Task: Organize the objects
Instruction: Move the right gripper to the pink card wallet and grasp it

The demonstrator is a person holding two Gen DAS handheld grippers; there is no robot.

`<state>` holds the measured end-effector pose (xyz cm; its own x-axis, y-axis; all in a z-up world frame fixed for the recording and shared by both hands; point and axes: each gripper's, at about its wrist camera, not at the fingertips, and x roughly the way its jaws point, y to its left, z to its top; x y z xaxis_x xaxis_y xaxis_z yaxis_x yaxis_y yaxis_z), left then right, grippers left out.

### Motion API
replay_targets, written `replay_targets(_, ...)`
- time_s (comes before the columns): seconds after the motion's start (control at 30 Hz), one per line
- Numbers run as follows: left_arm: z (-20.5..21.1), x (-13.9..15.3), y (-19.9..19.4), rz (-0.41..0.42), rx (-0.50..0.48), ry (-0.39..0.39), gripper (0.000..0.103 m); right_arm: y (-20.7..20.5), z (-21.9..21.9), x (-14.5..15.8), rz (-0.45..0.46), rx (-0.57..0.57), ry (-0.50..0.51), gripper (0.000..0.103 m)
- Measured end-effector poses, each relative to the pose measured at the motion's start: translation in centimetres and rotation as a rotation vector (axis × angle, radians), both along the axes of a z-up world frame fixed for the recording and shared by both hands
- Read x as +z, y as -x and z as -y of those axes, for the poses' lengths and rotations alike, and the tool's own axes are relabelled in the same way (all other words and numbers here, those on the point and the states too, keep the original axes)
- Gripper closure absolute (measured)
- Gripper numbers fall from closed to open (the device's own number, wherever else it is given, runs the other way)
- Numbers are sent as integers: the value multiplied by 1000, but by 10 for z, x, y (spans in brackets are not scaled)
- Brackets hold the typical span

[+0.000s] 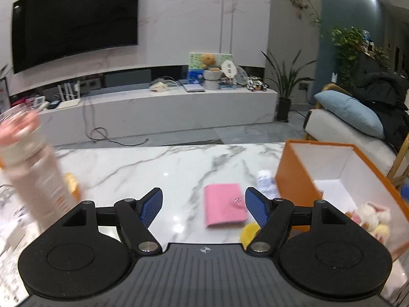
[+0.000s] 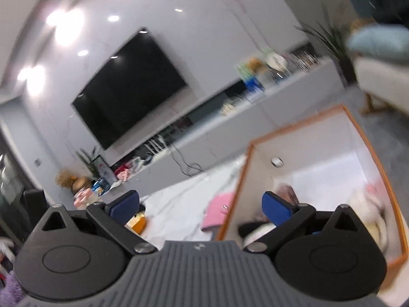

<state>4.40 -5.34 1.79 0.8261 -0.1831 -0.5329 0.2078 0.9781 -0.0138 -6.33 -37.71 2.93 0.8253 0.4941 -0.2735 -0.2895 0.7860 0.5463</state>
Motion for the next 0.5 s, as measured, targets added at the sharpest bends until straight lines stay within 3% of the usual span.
replay_targets(0.23, -9, -20, 24, 64, -7, -101, 19, -11, -31, -7, 21, 0, 57, 1)
replay_targets(0.43, -37, -42, 29, 149, 90, -21, 19, -25, -54, -26, -56, -9, 36, 1)
replay_targets(0.5, -44, -47, 24, 126, 70, -16, 19, -30, -65, -30, -64, -2, 58, 1)
